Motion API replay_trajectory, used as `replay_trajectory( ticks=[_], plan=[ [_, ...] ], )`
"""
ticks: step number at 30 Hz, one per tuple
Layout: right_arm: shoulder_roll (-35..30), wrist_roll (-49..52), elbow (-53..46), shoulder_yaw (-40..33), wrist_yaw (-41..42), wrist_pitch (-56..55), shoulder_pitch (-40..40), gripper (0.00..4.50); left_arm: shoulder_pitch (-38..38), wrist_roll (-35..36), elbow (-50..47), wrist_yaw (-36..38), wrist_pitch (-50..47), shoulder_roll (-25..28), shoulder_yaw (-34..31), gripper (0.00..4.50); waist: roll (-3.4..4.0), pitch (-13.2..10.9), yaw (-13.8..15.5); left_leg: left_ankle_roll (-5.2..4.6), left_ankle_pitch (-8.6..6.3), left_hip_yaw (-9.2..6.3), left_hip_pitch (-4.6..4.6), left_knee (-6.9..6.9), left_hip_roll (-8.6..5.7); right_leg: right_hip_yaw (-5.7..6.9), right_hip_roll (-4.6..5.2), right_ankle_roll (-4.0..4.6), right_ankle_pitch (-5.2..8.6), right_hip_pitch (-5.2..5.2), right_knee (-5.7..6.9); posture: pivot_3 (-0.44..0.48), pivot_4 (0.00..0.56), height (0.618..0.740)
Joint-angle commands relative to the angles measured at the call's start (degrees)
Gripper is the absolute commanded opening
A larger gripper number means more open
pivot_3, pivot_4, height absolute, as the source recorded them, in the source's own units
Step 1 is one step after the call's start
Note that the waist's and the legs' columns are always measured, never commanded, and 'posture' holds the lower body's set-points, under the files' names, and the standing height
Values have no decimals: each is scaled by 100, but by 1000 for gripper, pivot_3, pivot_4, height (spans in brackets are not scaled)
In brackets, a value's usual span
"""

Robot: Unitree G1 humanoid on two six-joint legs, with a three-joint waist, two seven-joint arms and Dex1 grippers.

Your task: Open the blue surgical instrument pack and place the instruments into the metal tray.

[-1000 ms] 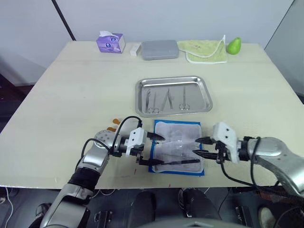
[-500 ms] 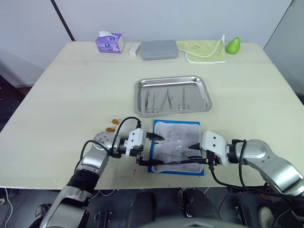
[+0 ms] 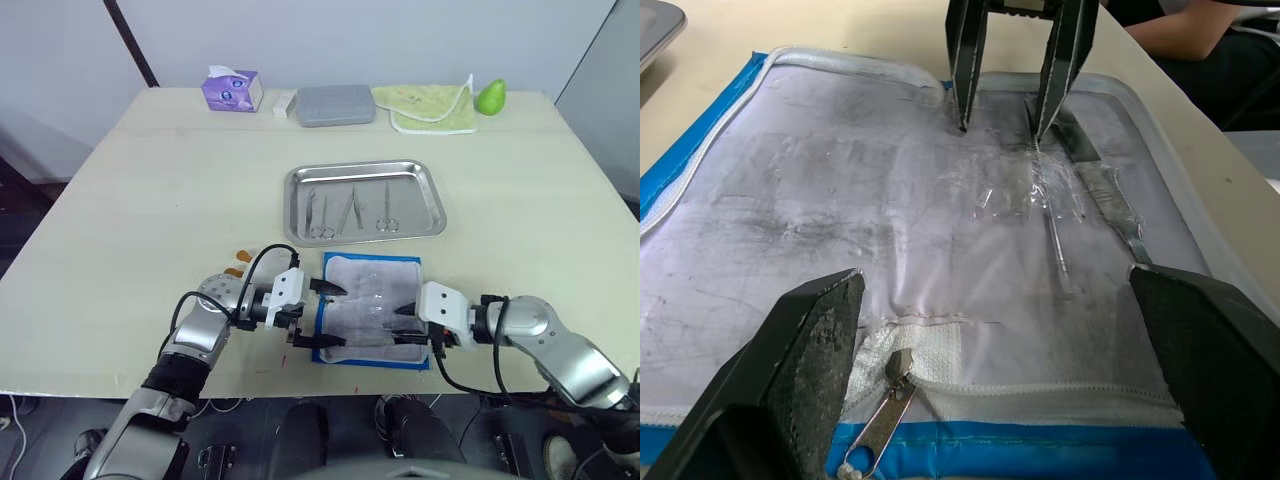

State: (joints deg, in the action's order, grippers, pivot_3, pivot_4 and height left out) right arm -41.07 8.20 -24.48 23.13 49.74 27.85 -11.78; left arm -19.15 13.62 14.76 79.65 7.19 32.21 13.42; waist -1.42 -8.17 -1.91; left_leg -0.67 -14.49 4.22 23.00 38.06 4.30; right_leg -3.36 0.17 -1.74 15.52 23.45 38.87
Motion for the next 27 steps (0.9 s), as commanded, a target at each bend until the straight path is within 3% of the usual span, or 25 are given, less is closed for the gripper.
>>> replay_trajectory(
  ticks=[1,18,21,23,27],
  plan=[
    [9,-55,86,2,107,-54,9,1674,187,-126,50,13,-40,117,53,4500,0,0,-6,0,0,0,0,0,0,0,-1,0,0,0,0,0,150,740],
    [215,-385,708,286,284,-580,295,1674,22,-170,199,-27,-59,25,106,4500,-7,8,-6,0,0,4,-4,-1,0,1,-2,1,0,-2,1,0,150,740],
    [211,-408,801,357,346,-525,299,978,24,-169,194,-30,-62,25,106,4500,-11,12,-6,0,0,5,-4,-1,0,1,-2,1,0,-3,1,0,150,740],
    [238,-410,856,362,353,-455,281,63,22,-170,191,-31,-68,23,108,4500,-24,23,-7,0,0,4,-10,-1,1,1,-3,2,0,-7,1,0,150,740],
    [262,-495,734,410,402,-316,38,63,42,-174,141,-49,-95,15,108,4500,-45,47,-12,0,0,3,-15,-2,4,3,-5,4,2,-9,1,0,150,740]
  ],
)
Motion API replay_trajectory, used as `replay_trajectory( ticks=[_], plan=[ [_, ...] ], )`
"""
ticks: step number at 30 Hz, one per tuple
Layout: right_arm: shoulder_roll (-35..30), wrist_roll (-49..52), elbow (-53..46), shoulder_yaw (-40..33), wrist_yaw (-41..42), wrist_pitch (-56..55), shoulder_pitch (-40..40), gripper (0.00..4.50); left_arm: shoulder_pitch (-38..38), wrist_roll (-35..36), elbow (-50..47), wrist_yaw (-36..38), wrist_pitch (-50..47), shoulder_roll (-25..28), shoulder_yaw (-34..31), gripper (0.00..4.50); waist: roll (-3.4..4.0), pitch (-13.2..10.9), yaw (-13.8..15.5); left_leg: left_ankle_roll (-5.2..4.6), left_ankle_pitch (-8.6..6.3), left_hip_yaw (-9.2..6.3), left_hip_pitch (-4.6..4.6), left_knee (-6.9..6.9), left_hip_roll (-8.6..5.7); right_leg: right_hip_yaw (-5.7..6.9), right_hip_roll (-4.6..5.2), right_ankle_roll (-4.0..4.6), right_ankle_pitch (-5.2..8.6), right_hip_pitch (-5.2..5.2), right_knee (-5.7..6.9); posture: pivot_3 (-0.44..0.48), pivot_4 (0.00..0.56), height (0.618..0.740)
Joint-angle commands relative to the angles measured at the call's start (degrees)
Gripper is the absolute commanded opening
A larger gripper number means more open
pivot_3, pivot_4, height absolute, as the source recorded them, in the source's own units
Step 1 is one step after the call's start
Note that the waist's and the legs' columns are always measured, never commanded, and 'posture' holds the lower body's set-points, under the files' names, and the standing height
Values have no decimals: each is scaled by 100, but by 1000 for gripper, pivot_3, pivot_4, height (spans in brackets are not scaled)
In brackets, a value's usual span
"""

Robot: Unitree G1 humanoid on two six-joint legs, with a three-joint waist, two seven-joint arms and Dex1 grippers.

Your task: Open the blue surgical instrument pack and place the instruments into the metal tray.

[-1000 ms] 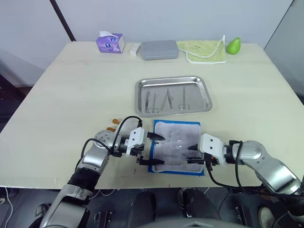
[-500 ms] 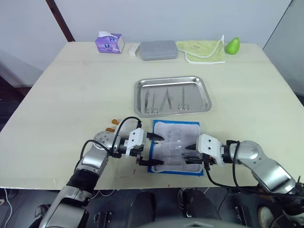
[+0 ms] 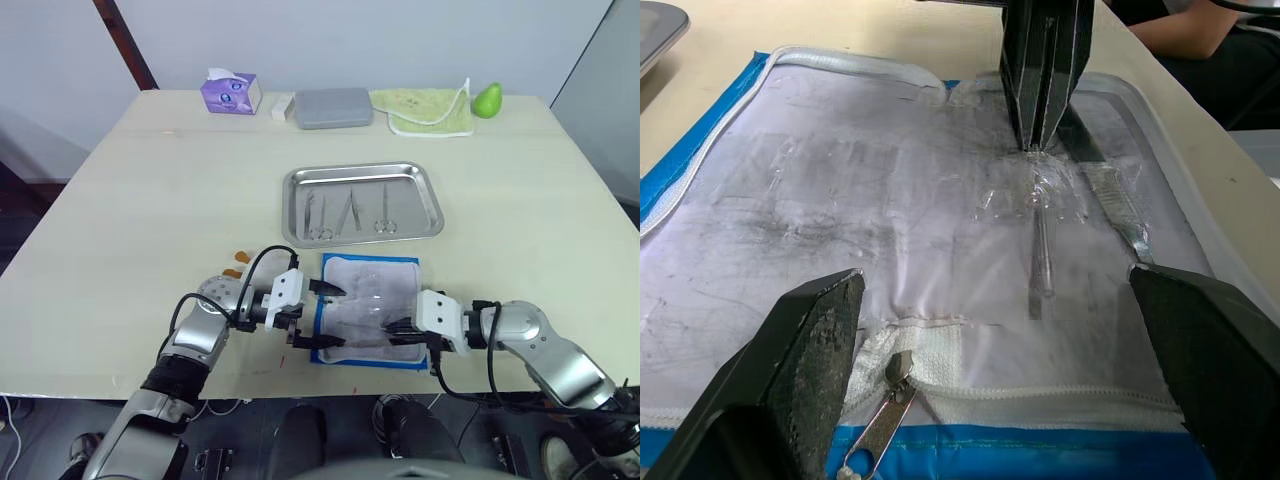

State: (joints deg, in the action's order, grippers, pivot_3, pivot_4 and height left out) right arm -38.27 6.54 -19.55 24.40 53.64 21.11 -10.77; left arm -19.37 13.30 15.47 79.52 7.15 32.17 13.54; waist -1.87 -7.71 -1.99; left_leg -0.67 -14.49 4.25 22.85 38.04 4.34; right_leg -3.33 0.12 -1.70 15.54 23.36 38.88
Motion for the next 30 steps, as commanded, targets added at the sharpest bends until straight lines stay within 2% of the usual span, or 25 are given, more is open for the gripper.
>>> replay_trajectory(
  ticks=[1,15,21,30],
  plan=[
    [-30,-339,176,293,35,417,-128,63,67,-146,62,-37,-93,20,96,4500,0,1,-7,0,0,0,-1,0,1,-1,0,0,0,0,0,0,150,740],
    [-170,41,-949,250,427,2060,-1003,63,194,-125,-41,-17,-96,102,65,4500,5,-6,3,0,0,-1,10,-1,2,-6,2,4,0,8,0,0,150,740],
    [-237,191,-1136,210,490,2661,-1487,63,249,-137,3,-1,-21,123,59,4500,10,-11,-7,0,0,-2,10,-2,2,-6,2,4,1,10,0,0,150,740],
    [-538,318,-1489,213,519,3105,-1775,63,121,-196,114,-44,-36,33,144,4500,17,-19,0,0,0,-2,14,-3,1,-5,6,5,1,13,-1,0,150,740]
  ],
)
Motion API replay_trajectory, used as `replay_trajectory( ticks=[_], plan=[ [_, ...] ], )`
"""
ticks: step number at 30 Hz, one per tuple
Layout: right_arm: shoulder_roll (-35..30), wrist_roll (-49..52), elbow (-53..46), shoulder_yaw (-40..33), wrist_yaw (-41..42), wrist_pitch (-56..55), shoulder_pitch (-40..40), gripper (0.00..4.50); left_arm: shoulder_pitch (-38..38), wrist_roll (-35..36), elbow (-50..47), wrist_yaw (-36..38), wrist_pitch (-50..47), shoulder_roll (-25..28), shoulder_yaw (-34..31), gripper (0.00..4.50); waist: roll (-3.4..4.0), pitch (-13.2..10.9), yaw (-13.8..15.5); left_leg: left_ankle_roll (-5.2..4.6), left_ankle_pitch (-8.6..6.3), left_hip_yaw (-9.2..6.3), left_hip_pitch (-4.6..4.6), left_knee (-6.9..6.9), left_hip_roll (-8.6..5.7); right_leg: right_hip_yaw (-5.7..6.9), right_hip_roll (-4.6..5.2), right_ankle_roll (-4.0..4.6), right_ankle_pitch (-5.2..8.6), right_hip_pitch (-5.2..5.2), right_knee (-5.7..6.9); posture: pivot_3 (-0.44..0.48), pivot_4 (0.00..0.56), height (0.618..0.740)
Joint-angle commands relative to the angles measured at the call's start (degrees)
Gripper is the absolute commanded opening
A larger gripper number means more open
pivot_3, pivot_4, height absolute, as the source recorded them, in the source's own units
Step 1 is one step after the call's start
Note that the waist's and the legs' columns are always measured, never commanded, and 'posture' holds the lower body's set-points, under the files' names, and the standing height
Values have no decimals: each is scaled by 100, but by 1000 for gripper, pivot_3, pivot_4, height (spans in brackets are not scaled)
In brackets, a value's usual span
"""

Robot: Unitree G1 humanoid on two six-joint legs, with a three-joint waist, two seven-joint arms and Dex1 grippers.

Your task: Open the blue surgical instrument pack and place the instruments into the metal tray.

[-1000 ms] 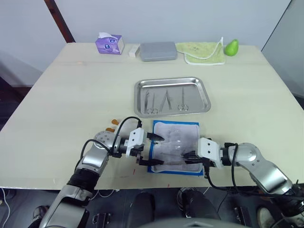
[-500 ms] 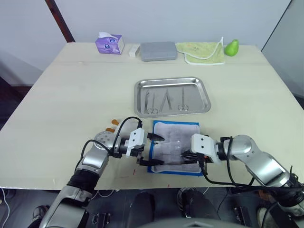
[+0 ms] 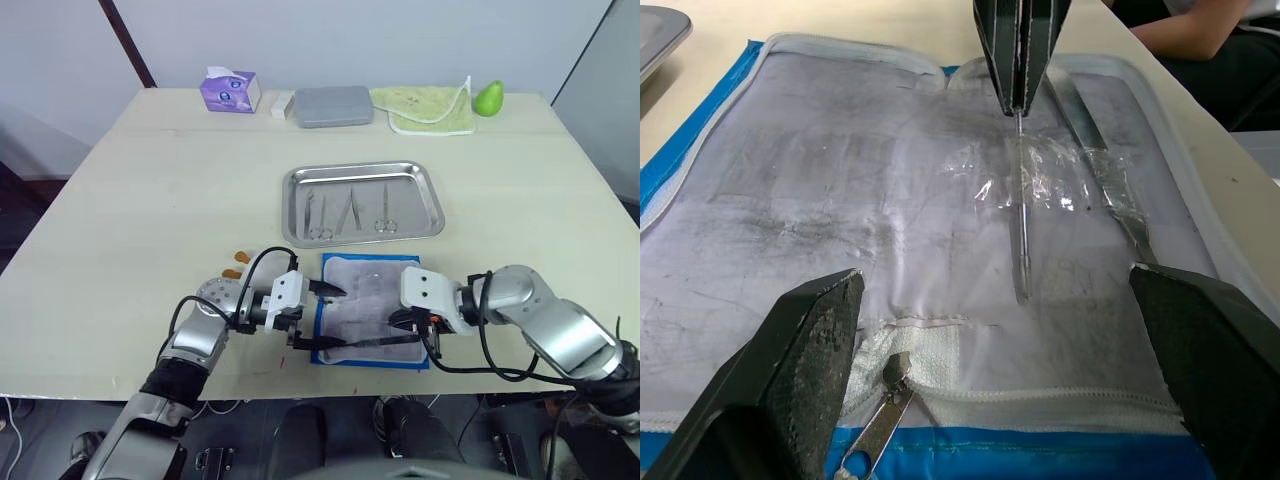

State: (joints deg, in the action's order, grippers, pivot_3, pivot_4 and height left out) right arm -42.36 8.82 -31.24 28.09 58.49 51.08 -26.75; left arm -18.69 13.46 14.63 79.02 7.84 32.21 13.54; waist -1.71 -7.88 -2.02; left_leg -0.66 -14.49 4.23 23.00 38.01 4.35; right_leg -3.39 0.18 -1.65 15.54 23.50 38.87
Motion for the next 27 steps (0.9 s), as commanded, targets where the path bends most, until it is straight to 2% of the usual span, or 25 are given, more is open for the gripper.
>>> replay_trajectory(
  ticks=[1,10,18,23,27],
  plan=[
    [-169,125,-348,-167,31,146,-194,63,38,-216,210,3,-108,26,152,4500,1,-3,3,0,0,-1,0,0,0,1,0,0,0,0,0,0,150,740],
    [-723,367,-564,-451,104,285,-219,63,-7,-218,256,-1,-105,35,181,4500,5,-9,8,0,0,-1,1,1,-2,1,4,3,2,1,-1,0,150,740],
    [-1455,554,-684,-856,206,19,234,63,-32,-223,298,3,-86,13,194,4500,7,-12,18,0,0,0,4,0,-3,2,8,6,4,1,-2,0,150,740],
    [-2221,831,-602,-1772,571,-456,920,63,-85,-231,374,15,-62,-10,190,4500,8,-13,29,0,0,-1,3,0,-6,2,10,5,5,0,-2,0,150,740],
    [-2418,1208,-499,-2545,753,-500,1305,63,-121,-241,466,28,-15,-31,179,4500,9,-14,29,0,0,-2,0,0,-4,3,8,4,6,0,-1,0,150,740]
  ],
)
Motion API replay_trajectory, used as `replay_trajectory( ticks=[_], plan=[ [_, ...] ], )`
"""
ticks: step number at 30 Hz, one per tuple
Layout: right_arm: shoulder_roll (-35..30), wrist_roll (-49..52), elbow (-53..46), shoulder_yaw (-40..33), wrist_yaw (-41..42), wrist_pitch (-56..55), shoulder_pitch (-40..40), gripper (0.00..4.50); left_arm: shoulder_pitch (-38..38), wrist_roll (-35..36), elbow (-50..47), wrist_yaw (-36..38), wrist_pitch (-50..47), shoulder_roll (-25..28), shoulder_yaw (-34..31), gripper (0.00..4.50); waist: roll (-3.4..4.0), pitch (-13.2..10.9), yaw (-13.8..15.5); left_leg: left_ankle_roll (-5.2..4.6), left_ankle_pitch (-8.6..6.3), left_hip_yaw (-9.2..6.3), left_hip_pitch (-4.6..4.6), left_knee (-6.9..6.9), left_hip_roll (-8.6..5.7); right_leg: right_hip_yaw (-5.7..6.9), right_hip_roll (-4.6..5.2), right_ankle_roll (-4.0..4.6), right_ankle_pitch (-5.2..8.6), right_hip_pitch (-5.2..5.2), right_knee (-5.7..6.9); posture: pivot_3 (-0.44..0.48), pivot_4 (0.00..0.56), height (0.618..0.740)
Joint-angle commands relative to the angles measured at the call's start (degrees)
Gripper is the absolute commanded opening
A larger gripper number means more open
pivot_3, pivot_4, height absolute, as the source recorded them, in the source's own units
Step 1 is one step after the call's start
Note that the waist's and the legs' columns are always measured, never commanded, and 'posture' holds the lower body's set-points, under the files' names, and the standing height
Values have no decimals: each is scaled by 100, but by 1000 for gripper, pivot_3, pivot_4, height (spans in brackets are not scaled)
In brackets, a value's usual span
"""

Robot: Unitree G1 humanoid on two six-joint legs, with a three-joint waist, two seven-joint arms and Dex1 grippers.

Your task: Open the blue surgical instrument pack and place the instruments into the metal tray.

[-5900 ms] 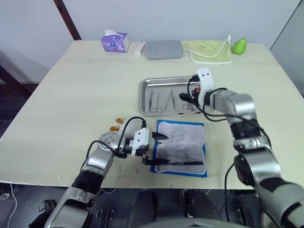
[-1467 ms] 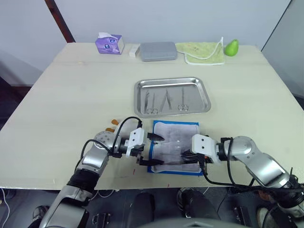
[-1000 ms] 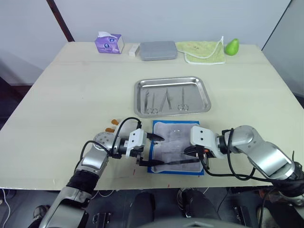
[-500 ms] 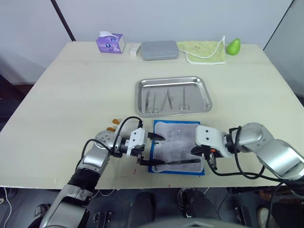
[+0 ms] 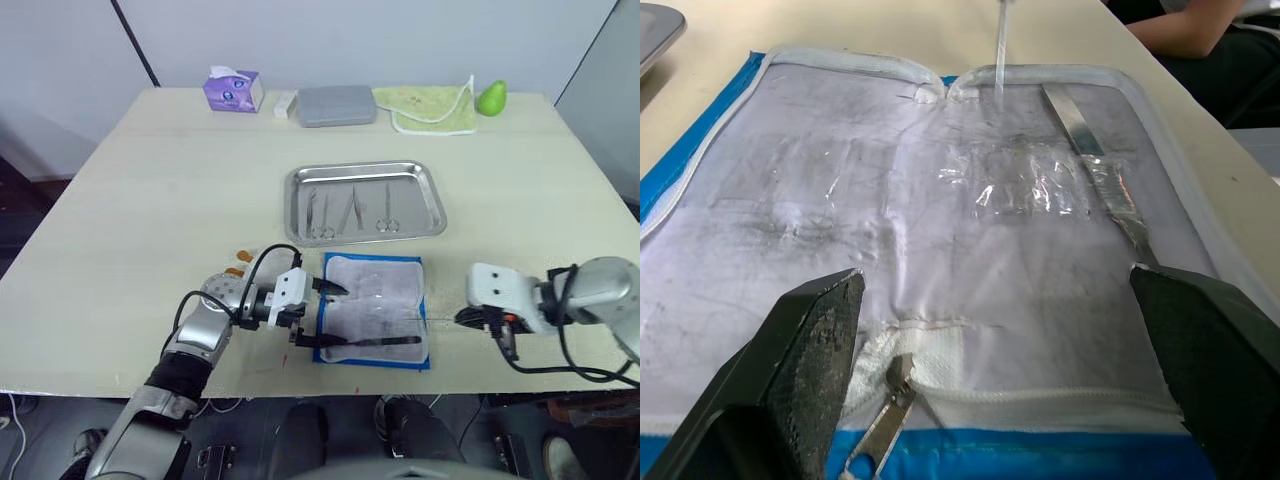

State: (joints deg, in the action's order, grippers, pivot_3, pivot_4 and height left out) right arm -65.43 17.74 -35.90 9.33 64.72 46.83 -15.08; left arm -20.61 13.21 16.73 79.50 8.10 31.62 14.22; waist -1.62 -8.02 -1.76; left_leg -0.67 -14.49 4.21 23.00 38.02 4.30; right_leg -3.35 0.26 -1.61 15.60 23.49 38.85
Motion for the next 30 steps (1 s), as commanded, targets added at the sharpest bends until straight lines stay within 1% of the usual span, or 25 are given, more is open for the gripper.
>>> replay_trajectory(
  ticks=[1,4,7,9,11,13,15,17,19,24,30],
  plan=[
    [-2,485,-32,-882,90,-11,174,63,70,-217,270,-19,-29,19,110,4500,0,0,0,0,0,0,0,0,0,-1,0,-1,0,0,0,0,150,740],
    [545,1060,-26,-1341,-332,533,0,63,65,-227,288,-30,-7,-16,116,4500,-1,0,-1,0,0,0,-1,0,0,-1,0,-8,-5,-2,0,0,150,740],
    [1661,1310,124,-1523,-1476,1264,-558,63,86,-222,243,-66,-21,-36,108,4500,-3,0,-11,0,0,-4,-2,0,1,-1,-4,-8,-7,-4,0,0,150,740],
    [2150,1224,270,-1523,-2060,1567,-830,63,93,-223,234,-78,-26,-41,97,4500,11,-8,40,0,0,-5,1,2,0,-1,-4,-9,-7,-3,1,0,150,740],
    [2787,1059,683,-1495,-2840,2091,-1354,63,96,-223,242,-114,-30,-55,74,4500,10,-8,57,0,0,-2,9,0,-5,2,5,-8,-7,0,-3,0,150,740],
    [3440,915,1118,-1552,-3558,2561,-1812,63,101,-226,240,-136,-28,-65,67,4500,18,-10,2,0,0,7,5,0,-4,-12,2,-8,-8,3,0,0,150,740],
    [3903,702,1454,-1554,-4067,2673,-2092,63,99,-229,255,-146,-16,-69,63,4500,22,-11,0,-1,0,5,2,0,-2,-12,-2,-6,-9,5,6,0,150,740],
    [4552,399,2162,-1622,-4750,2423,-2476,63,96,-233,277,-168,-1,-74,54,4500,23,-11,2,0,0,2,6,-2,-2,-2,-1,-5,-9,5,3,0,150,740],
    [4895,178,2699,-1601,-5100,2156,-2747,63,98,-233,277,-187,0,-79,44,4500,29,-13,-1,-1,0,6,6,-4,-3,-7,-1,-5,-9,6,3,0,150,740],
    [5373,-96,3660,-1682,-5576,1571,-3088,63,129,-233,241,-217,-5,-78,33,4500,34,-14,3,-1,0,8,23,-5,-6,-2,2,-8,-10,16,0,0,150,740],
    [5865,-187,4253,-1734,-5898,1045,-3163,63,197,-232,129,-280,-53,-82,19,4500,38,-16,-24,-1,1,6,23,-5,-5,3,1,-8,-10,15,3,0,150,740]
  ],
)
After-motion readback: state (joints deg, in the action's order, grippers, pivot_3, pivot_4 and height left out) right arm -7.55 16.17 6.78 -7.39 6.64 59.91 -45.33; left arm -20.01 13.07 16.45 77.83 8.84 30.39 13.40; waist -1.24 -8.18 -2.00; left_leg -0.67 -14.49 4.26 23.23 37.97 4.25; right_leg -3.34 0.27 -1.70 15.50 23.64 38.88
